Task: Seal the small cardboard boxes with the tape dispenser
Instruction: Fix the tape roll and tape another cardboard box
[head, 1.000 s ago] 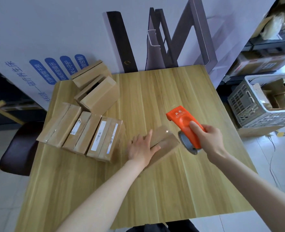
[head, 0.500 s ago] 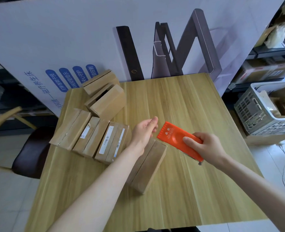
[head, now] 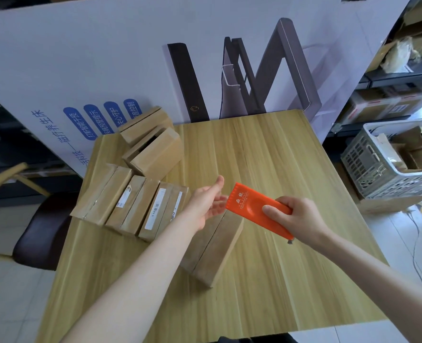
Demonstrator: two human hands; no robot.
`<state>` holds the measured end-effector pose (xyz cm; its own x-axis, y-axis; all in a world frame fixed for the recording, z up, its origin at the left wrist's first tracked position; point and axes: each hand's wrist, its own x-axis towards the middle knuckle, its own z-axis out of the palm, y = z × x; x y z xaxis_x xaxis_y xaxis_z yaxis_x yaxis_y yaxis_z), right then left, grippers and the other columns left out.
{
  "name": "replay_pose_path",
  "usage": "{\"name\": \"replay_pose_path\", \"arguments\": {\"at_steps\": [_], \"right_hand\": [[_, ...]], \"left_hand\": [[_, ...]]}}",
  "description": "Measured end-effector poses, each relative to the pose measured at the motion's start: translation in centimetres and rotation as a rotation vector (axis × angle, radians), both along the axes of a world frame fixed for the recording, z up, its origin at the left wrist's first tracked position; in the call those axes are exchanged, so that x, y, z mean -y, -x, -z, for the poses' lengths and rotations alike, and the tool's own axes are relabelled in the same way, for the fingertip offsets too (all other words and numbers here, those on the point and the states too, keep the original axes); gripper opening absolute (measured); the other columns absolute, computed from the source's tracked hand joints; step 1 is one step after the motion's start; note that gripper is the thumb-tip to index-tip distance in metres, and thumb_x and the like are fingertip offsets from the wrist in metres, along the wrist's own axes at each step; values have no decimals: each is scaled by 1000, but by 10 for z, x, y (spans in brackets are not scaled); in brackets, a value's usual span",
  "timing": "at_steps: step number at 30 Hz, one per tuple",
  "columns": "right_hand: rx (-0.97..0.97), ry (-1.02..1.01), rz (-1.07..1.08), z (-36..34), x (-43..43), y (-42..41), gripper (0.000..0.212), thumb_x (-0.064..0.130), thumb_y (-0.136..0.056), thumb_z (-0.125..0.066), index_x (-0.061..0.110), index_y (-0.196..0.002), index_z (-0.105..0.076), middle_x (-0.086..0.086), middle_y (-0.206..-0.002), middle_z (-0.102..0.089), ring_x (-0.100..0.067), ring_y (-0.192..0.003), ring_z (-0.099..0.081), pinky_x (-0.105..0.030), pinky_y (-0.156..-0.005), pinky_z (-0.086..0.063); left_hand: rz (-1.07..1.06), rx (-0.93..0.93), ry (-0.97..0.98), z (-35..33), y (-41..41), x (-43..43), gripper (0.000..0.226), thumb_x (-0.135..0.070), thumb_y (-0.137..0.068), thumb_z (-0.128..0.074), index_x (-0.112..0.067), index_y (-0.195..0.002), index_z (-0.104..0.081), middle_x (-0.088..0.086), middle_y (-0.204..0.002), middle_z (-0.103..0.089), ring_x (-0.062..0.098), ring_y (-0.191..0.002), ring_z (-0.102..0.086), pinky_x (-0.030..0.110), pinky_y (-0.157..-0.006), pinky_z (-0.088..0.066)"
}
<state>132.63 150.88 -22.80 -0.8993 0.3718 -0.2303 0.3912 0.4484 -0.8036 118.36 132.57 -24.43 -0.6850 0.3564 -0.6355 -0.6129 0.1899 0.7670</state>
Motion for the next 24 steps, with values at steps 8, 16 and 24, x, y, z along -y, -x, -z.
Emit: {"name": "replay_pose_path", "arguments": {"at_steps": [8,16,24], "right_hand": [[3,-55,-12,-4,5,-1,22,41,-83,-71,21,-75,-69,-3,-58,-67,-21,-37,-62,-45,-40,-54],[25,-102,-93,-6,6,-2,21,44,-82,-70,27,-70,-67,4,-55,-66,-17,-36,-60,-37,-39,-53],[-5,-90,-62,-9,4,-3,21,41,-84,-71,27,-69,-66,6,-55,-65,-18,-36,-61,-37,-38,-53]], "left_hand": [[56,29,-31,1,-2,6,27,-8,-89,-65,-3,-114,-58,6,-85,-66,13,-72,-62,19,-62,-54],[334,-376,306,4,5,4,16,2,-83,-69,-13,-80,-69,1,-78,-68,14,-74,-63,28,-76,-56],[286,-355,226,-2,6,-1,20,4,-89,-58,-14,-86,-66,4,-70,-67,9,-55,-64,21,-49,-51]]}}
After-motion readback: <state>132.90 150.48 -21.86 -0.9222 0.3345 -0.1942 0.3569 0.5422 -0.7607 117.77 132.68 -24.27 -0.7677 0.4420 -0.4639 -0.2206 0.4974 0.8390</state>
